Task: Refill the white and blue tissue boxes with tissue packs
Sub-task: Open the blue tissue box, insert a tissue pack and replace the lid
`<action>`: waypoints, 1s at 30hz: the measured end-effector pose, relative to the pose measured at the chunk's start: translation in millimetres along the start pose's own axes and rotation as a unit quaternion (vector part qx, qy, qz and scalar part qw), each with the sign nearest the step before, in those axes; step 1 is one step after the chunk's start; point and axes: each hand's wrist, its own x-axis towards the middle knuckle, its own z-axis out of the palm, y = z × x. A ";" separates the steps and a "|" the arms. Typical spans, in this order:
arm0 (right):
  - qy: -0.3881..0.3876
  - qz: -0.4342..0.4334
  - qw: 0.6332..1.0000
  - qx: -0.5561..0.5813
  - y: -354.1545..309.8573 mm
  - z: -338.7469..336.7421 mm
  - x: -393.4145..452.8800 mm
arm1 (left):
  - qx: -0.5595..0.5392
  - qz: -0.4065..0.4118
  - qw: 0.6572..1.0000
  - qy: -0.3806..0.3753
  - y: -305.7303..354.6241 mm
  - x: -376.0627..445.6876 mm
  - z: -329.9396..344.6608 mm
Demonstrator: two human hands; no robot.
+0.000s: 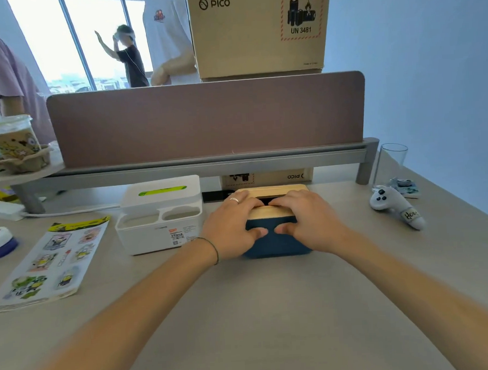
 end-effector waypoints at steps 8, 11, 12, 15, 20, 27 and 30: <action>0.017 -0.013 1.000 0.014 -34.1 -9.7 -53.7 | -0.006 0.011 0.999 0.032 23.0 -67.8 -14.8; 0.016 -0.019 1.000 0.012 -42.3 -9.1 -70.3 | -0.013 0.020 0.999 0.046 27.0 -88.6 -13.2; 0.017 -0.020 1.000 0.011 -44.0 -8.8 -74.2 | -0.017 0.024 0.998 0.047 27.3 -93.0 -12.6; 0.013 -0.023 1.000 0.011 -47.4 -6.9 -80.0 | -0.024 0.018 0.999 0.043 30.3 -101.5 -10.7; -0.021 -0.014 0.999 0.030 -47.3 -11.1 -85.0 | -0.129 0.009 0.991 0.036 23.7 -106.8 -9.7; -0.014 0.002 0.999 0.033 -73.1 -19.5 -56.0 | -0.406 -0.049 0.912 -0.034 -1.9 -99.2 1.4; -0.061 0.049 0.997 0.016 -82.9 -15.8 -40.5 | -0.448 -0.059 0.891 -0.034 -6.9 -92.7 12.8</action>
